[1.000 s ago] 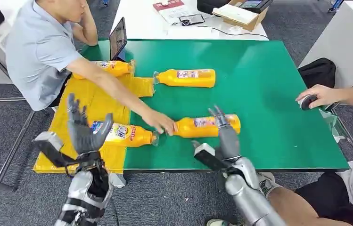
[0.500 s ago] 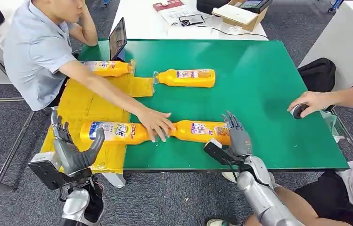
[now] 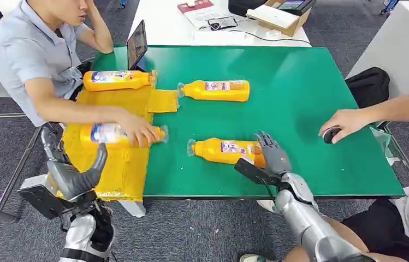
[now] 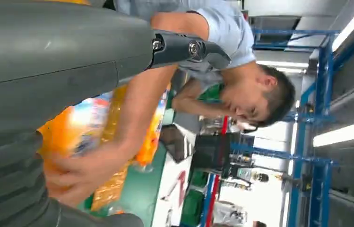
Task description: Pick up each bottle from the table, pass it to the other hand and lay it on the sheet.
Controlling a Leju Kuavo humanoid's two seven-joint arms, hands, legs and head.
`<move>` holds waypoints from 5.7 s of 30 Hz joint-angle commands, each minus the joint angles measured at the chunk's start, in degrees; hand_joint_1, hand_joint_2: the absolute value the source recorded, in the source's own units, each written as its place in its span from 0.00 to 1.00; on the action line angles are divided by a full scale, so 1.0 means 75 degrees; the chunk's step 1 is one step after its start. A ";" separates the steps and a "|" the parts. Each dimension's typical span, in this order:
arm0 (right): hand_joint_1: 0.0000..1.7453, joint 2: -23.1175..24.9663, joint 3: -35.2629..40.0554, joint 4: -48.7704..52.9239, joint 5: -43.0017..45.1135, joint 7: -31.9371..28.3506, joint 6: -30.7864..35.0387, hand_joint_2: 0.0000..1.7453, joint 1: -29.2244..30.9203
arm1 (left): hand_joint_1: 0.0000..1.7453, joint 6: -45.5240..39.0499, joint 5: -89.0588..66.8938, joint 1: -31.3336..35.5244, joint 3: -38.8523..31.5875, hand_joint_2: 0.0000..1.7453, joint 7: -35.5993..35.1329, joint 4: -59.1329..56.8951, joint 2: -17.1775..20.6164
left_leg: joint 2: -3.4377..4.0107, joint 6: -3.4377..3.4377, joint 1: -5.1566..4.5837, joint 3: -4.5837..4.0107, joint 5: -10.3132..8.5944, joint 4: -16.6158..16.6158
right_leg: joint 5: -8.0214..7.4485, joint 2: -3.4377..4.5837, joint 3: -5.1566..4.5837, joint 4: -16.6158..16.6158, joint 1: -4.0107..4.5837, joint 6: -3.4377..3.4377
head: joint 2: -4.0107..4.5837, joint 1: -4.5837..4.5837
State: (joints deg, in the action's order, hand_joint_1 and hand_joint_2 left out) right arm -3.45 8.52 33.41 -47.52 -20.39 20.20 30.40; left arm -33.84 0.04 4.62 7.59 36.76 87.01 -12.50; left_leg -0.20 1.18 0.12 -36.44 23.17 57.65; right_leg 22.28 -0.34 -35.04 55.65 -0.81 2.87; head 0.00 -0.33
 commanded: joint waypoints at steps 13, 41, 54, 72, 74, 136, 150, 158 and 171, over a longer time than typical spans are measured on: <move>0.99 0.0232 0.0590 -0.2243 -0.0347 0.1115 -0.2362 1.00 0.1536 | 0.00 0.0704 0.0446 0.0386 -0.0325 1.00 -0.0503 -0.0686 0.0344 | 0.0021 -0.0008 0.0004 0.0052 0.0016 -0.0003 | 0.0012 0.0019 0.0043 0.0000 0.0006 -0.0018 | 0.0000 0.0000; 1.00 0.0311 0.0227 -0.1874 0.0774 -0.0409 -0.3299 1.00 0.1253 | 0.00 0.1981 0.0800 0.0100 0.0226 1.00 -0.0575 -0.0580 0.0429 | 0.0007 -0.0008 0.0008 0.0096 0.0012 -0.0015 | 0.0011 0.0000 0.0085 -0.0018 0.0010 -0.0019 | 0.0000 0.0003; 1.00 0.1720 -0.1003 0.2123 0.4202 -0.2506 -0.1423 1.00 -0.0648 | 0.00 0.3925 0.2167 -0.0338 0.0903 1.00 -0.0895 -0.1001 0.0152 | 0.0032 -0.0009 0.0004 0.0058 0.0021 -0.0004 | 0.0012 0.0030 0.0042 0.0000 0.0006 -0.0018 | 0.0003 0.0000; 1.00 0.1743 0.0667 0.2689 0.4912 -0.2390 -0.1532 1.00 -0.1147 | 0.00 0.3847 0.1703 -0.0144 0.1259 1.00 -0.0638 -0.1273 0.0157 | 0.0009 -0.0010 0.0003 0.0033 0.0015 -0.0005 | 0.0013 0.0006 0.0024 -0.0004 0.0004 -0.0014 | 0.0000 0.0000; 1.00 0.1609 0.1468 0.2122 0.4293 -0.2435 -0.1791 1.00 -0.1025 | 0.00 0.3868 0.1600 -0.0111 0.1328 1.00 -0.0563 -0.1241 0.0166 | 0.0018 -0.0012 0.0005 0.0049 0.0023 -0.0005 | 0.0017 0.0015 0.0038 -0.0004 0.0007 -0.0017 | 0.0000 0.0000; 0.00 0.0245 0.5516 0.4679 0.4867 -0.2615 0.1705 0.00 -0.1323 | 1.00 0.3128 0.2117 0.1534 0.1277 1.00 -0.0836 -0.2268 0.0330 | -0.0016 -0.0007 0.0006 0.0005 0.0005 -0.0002 | 0.0013 -0.0022 0.0001 -0.0004 0.0006 -0.0011 | 0.0000 0.0000; 0.00 0.0502 0.3024 0.6329 0.4927 -0.2615 0.2252 0.00 -0.2072 | 1.00 0.1651 -0.2707 0.2762 0.1788 1.00 -0.1544 -0.3580 0.1116 | -0.0016 -0.0007 0.0003 0.0010 0.0006 -0.0001 | 0.0013 -0.0018 0.0007 0.0002 0.0003 -0.0013 | 0.0000 0.0003; 0.00 0.0689 0.2543 0.6422 0.4920 -0.2615 0.1410 0.00 -0.2823 | 1.00 0.2438 -0.5186 0.4453 0.2278 1.00 -0.2856 -0.6302 0.1265 | -0.0035 -0.0012 0.0005 0.0026 0.0006 -0.0002 | 0.0020 -0.0036 0.0026 0.0002 0.0006 -0.0019 | 0.0003 0.0000; 0.00 0.0738 0.2407 0.6112 0.4525 -0.2615 0.1061 0.00 -0.3035 | 1.00 0.2667 -0.7751 0.5855 0.3214 1.00 -0.4648 -0.8871 0.1503 | 0.0002 -0.0008 0.0006 0.0022 0.0012 0.0001 | 0.0013 -0.0002 0.0016 0.0001 0.0006 -0.0015 | 0.0000 0.0003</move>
State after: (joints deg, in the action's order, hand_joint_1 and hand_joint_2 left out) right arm 1.62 28.92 81.42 -13.05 -40.09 29.51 7.97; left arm -13.90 -50.87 39.61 24.41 8.13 36.90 -3.41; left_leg -0.17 1.18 0.12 -36.52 23.16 57.66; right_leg 22.28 -0.34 -35.17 55.67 -0.81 2.86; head 0.00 -0.31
